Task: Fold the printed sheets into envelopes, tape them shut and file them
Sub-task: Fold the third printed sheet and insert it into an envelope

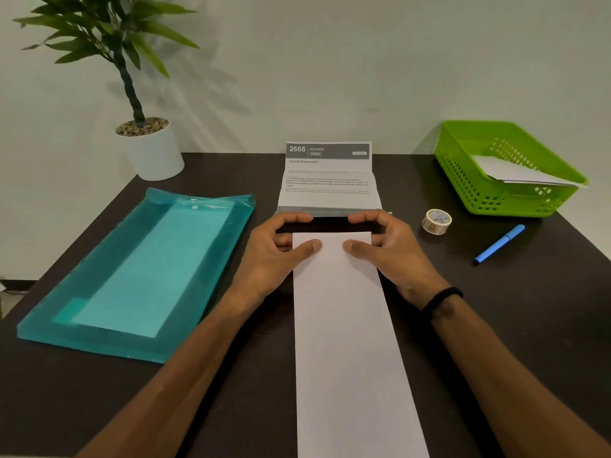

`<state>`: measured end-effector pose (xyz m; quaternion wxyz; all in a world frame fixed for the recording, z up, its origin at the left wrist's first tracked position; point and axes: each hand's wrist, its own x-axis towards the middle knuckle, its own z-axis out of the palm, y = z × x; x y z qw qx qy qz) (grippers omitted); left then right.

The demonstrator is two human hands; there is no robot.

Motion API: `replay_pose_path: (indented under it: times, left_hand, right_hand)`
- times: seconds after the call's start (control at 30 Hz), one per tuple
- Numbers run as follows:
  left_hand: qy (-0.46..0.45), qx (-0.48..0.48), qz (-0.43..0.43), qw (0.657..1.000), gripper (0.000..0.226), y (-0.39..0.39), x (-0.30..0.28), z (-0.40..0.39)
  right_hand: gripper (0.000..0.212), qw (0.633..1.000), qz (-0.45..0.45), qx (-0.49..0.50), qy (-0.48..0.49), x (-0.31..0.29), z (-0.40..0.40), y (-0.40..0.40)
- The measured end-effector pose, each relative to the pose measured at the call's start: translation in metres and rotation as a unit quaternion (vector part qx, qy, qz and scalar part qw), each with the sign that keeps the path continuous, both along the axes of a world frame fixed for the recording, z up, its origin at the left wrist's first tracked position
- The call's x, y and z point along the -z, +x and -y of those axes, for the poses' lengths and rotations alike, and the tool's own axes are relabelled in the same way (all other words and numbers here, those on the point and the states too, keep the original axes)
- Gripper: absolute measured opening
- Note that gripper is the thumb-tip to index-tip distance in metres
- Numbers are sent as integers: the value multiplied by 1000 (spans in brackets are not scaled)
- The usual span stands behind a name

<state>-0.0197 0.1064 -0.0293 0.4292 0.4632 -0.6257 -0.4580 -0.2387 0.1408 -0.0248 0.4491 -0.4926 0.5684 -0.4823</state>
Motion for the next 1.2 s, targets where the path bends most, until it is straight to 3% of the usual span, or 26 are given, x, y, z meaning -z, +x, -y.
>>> replay_pose_path:
  times: [0.33, 0.57, 0.77, 0.97, 1.2]
  left_hand:
    - [5, -18, -75, 997, 37, 13, -6, 4]
    - [20, 11, -88, 996, 38, 10, -4, 1]
    - [3, 52, 36, 998, 50, -2, -1, -5]
    - [4, 40, 55, 998, 48, -2, -4, -4]
    - [16, 8, -41, 999, 39, 3, -4, -1]
  right_hand:
    - [39, 995, 70, 67, 3, 1, 3, -12]
    - [41, 998, 46, 49, -7, -1, 2, -11]
    - [56, 999, 3, -41, -11, -7, -9, 9]
    - [50, 999, -4, -29, -13, -7, -8, 8]
    - [35, 998, 17, 42, -36, -2, -2, -5]
